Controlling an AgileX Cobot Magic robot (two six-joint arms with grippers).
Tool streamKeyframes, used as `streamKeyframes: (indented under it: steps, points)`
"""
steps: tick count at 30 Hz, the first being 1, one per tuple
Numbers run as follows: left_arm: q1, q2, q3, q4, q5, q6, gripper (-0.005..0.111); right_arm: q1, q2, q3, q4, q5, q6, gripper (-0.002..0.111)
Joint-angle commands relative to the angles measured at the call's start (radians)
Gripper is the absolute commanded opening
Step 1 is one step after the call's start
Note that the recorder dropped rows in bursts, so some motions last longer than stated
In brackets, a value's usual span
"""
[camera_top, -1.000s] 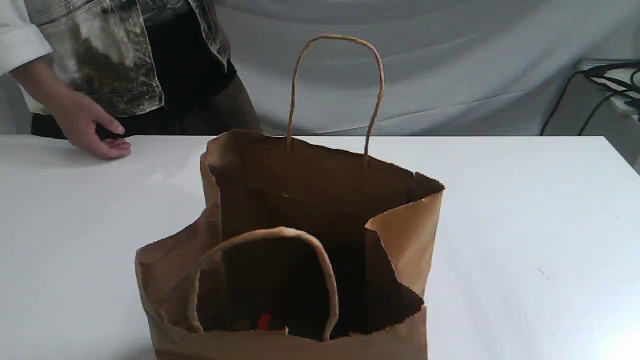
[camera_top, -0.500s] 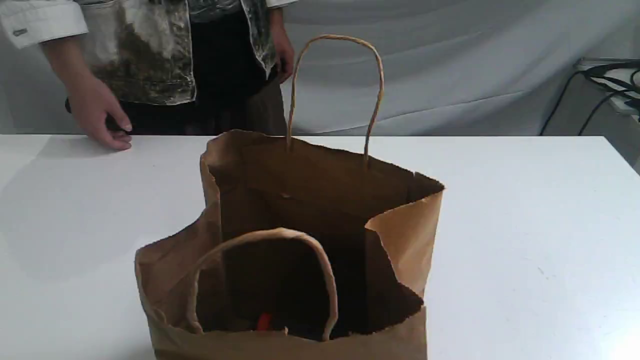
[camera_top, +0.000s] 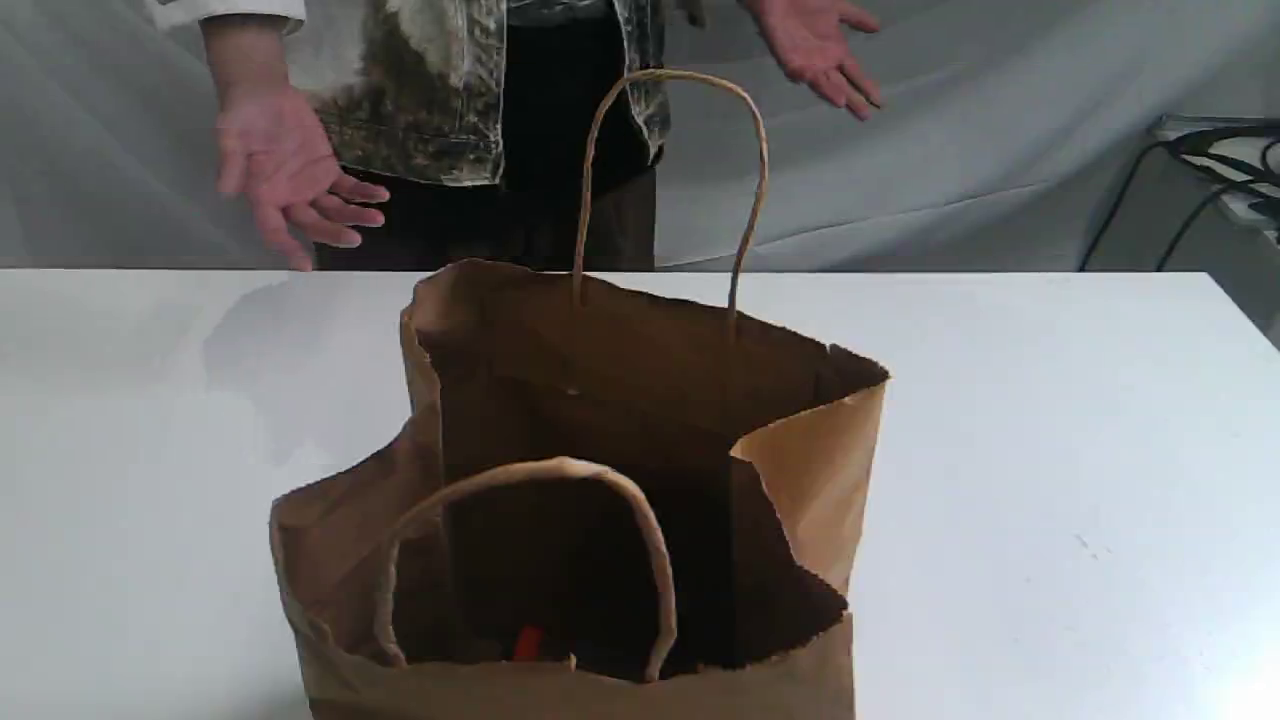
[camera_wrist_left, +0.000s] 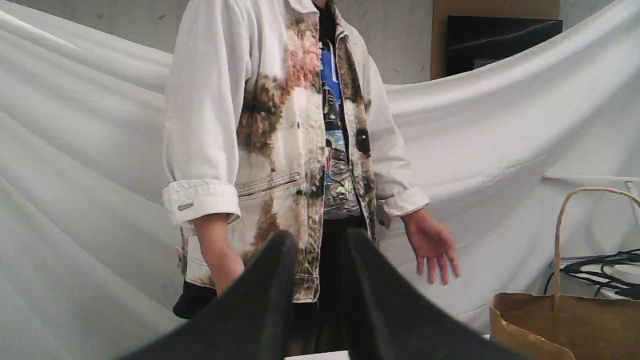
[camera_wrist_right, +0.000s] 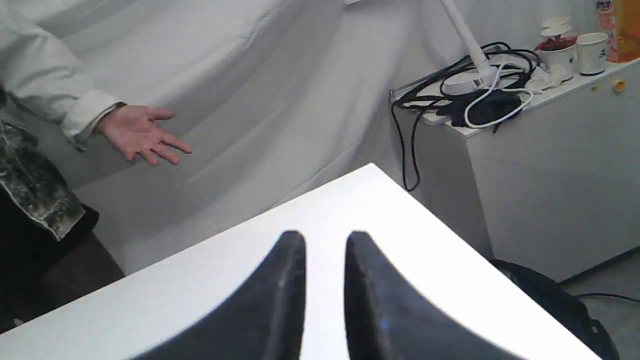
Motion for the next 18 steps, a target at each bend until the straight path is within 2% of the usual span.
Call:
streamKeyframes:
  steps: [1,13,15,18]
  points:
    - [0.000,-0.003,0.006,-0.009,0.005,-0.006,0.020,-0.001,-0.004,0.006,0.000,-0.008,-0.002,0.015]
    - [0.000,-0.003,0.006,-0.006,0.005,-0.006,0.020,-0.001,-0.004,0.006,0.000,-0.008,0.000,0.015]
    - [0.000,-0.003,0.006,0.059,-0.005,0.013,0.020,-0.001,-0.004,0.006,0.000,-0.008,0.000,0.015]
    - [0.000,-0.003,0.033,0.067,-0.005,0.013,0.020,-0.001,-0.004,0.006,0.000,-0.008,0.000,0.015]
